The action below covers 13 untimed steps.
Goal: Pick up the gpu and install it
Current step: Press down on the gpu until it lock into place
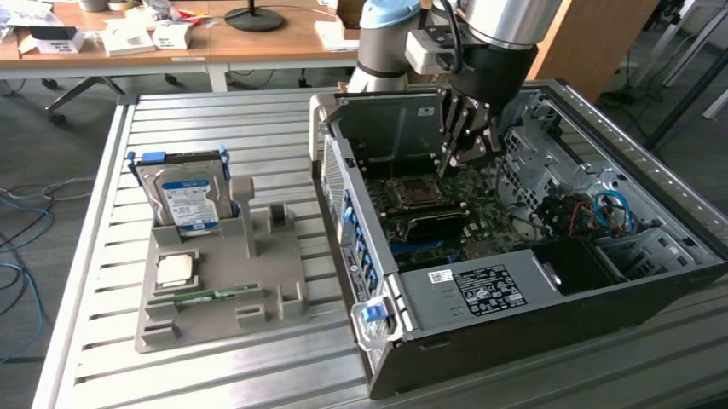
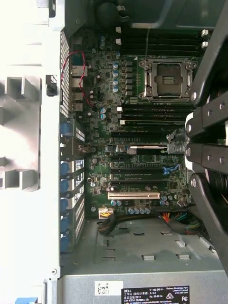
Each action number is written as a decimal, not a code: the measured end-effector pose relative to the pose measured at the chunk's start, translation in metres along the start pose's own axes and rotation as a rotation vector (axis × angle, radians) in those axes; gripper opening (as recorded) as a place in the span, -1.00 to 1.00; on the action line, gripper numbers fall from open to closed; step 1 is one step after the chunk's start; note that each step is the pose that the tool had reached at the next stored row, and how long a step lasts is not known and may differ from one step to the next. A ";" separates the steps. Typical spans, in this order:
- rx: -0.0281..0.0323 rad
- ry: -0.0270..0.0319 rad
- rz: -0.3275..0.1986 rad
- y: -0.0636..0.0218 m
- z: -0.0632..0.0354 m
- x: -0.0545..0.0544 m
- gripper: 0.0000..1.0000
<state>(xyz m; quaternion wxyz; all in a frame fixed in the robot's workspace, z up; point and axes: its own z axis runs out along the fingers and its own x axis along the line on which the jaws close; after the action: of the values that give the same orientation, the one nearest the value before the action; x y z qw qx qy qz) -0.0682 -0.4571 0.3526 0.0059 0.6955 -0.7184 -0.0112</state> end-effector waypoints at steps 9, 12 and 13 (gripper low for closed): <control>0.0000 -0.0001 0.000 -0.0003 0.0126 0.000 -0.79; 0.0000 0.0000 0.000 -0.0004 0.0180 0.000 -0.79; 0.0000 0.0000 0.000 -0.0005 0.0198 0.000 -0.79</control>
<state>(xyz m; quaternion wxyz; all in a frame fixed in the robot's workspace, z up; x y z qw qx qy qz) -0.0682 -0.4572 0.3328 0.0060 0.6955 -0.7184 -0.0112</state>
